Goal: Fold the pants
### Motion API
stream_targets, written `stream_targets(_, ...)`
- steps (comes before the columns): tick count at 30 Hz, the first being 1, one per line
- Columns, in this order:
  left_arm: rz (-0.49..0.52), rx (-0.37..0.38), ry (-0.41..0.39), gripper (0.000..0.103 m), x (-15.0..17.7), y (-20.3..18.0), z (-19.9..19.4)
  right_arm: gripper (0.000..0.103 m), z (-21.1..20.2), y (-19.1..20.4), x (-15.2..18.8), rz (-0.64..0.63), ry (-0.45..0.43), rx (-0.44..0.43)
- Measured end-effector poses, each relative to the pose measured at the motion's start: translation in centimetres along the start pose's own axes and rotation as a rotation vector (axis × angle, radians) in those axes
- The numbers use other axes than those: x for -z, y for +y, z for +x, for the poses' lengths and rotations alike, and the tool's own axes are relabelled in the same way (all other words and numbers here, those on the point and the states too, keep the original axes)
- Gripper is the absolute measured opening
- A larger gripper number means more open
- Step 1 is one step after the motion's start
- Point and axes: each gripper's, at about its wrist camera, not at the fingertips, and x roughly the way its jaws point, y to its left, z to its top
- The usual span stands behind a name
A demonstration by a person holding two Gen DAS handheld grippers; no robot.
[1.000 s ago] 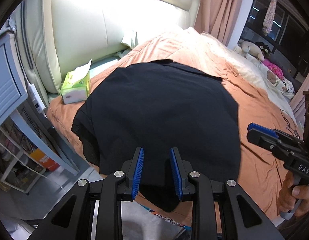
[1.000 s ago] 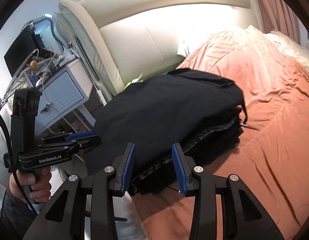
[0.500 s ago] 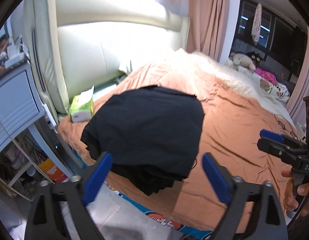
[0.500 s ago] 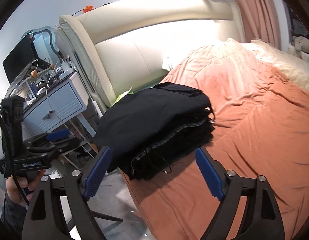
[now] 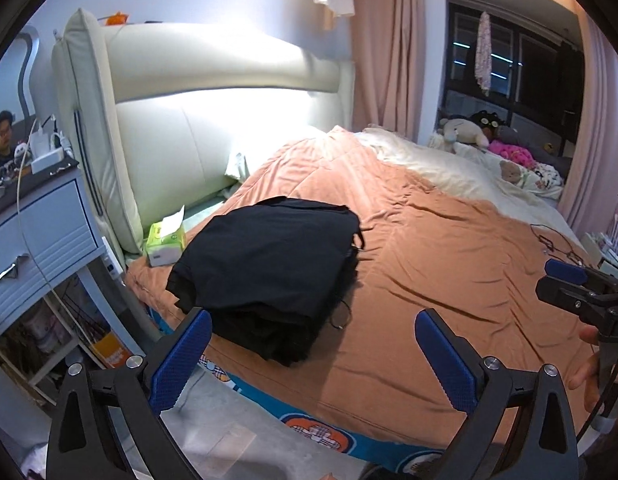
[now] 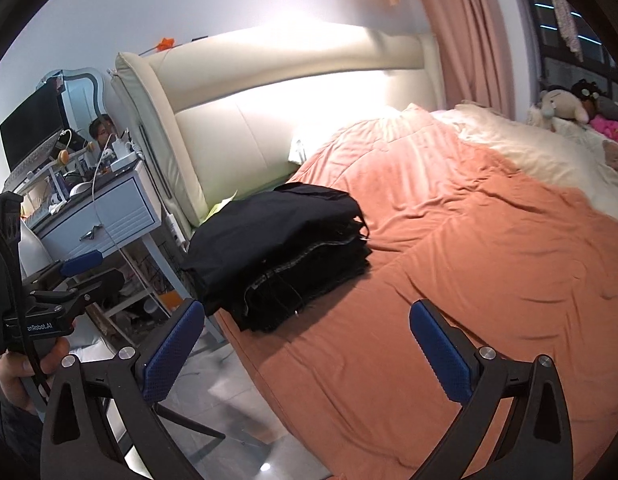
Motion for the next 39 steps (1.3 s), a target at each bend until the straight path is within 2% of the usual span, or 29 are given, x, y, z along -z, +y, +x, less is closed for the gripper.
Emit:
stream_targets(21, 0.106, 0.073, -0.049, 0.102, 5.7, -5.1, -9.3, 0.103, -14.3, 2.4, 7.7, 0.023, -0.057, 0.089)
stream_targets(30, 0.138, 0.09, -0.094, 0.102, 8.6, -6.5, -12.9, 0.103, -20.2, 4.6, 11.3, 0.048, -0.112, 0.166)
stream_targets(39, 0.148, 0.109, -0.12, 0.103, 11.0, -7.0, -16.0, 0.103, -23.8, 7.4, 14.8, 0.084, -0.146, 0.245)
